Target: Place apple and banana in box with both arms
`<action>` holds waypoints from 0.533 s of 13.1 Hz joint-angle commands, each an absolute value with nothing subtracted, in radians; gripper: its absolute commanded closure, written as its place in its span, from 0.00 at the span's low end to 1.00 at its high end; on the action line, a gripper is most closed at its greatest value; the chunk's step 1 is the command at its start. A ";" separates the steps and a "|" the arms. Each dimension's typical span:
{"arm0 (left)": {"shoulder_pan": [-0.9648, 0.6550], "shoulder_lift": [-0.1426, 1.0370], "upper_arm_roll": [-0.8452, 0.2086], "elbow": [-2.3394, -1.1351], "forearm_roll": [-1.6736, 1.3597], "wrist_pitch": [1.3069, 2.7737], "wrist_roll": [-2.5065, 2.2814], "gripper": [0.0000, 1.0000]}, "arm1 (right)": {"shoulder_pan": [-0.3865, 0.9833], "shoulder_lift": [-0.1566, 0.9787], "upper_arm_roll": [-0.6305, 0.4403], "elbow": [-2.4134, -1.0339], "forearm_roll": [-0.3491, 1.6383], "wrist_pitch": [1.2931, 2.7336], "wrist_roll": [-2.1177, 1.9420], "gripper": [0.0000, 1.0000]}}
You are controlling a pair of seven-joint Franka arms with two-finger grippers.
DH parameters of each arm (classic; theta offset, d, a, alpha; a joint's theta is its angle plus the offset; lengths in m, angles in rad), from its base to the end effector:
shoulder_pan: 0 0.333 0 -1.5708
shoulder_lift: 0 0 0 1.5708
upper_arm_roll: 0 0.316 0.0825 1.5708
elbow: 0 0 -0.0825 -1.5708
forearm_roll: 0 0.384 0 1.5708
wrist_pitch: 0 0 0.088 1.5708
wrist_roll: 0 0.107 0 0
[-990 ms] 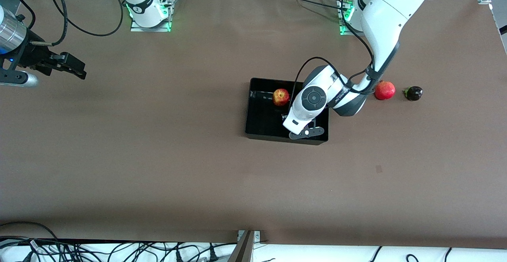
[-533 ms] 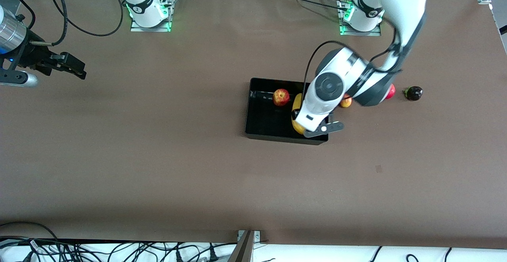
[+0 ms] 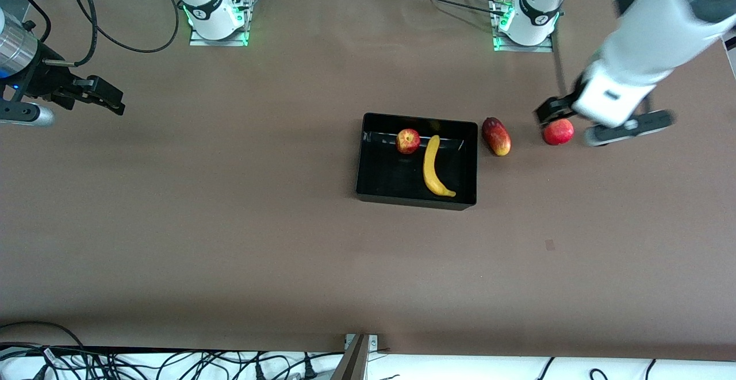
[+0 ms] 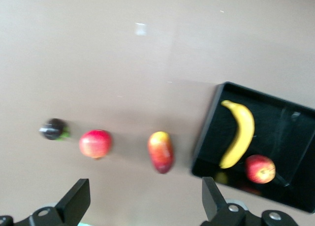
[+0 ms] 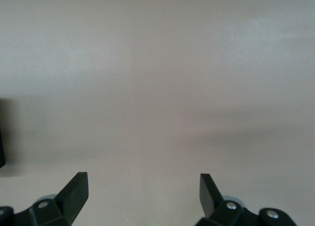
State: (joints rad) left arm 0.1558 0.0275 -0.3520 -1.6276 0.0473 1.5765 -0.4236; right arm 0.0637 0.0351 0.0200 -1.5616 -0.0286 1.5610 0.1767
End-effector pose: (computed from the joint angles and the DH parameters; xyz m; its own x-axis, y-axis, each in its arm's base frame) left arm 0.5504 -0.1018 0.5839 0.9729 0.2246 -0.0546 0.2209 -0.9731 -0.0659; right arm 0.5620 0.0439 0.6084 0.9952 -0.0931 -0.0302 -0.0921 -0.9952 0.0337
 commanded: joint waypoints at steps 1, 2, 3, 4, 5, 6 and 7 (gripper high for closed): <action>0.132 -0.047 -0.231 -1.667 0.015 1.574 -0.269 0.00 | 0.052 0.038 0.031 -1.545 -0.038 1.543 0.178 0.00; 0.118 -0.067 -0.186 -1.667 0.015 1.575 -0.212 0.00 | 0.052 0.038 0.031 -1.545 -0.038 1.543 0.178 0.00; 0.114 -0.081 -0.154 -1.666 0.014 1.578 -0.163 0.00 | 0.052 0.038 0.031 -1.545 -0.038 1.543 0.178 0.00; 0.114 -0.084 -0.135 -1.657 0.008 1.580 -0.129 0.00 | 0.052 0.038 0.031 -1.545 -0.038 1.543 0.178 0.00; 0.114 -0.083 -0.129 -1.643 0.000 1.580 -0.117 0.00 | 0.052 0.038 0.031 -1.545 -0.038 1.542 0.178 0.00; 0.114 -0.083 -0.127 -1.641 0.000 1.582 -0.106 0.00 | 0.052 0.038 0.031 -1.545 -0.038 1.542 0.178 0.00; 0.114 -0.084 -0.126 -1.641 0.002 1.582 -0.079 0.00 | 0.052 0.038 0.031 -1.545 -0.038 1.542 0.178 0.00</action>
State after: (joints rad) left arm 0.1326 -0.0681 -0.1421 -1.6327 0.0230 1.5714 -0.1278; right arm 0.0637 0.0351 0.0200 -1.5614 -0.0286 1.5605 0.1767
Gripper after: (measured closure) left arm 0.000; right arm 0.000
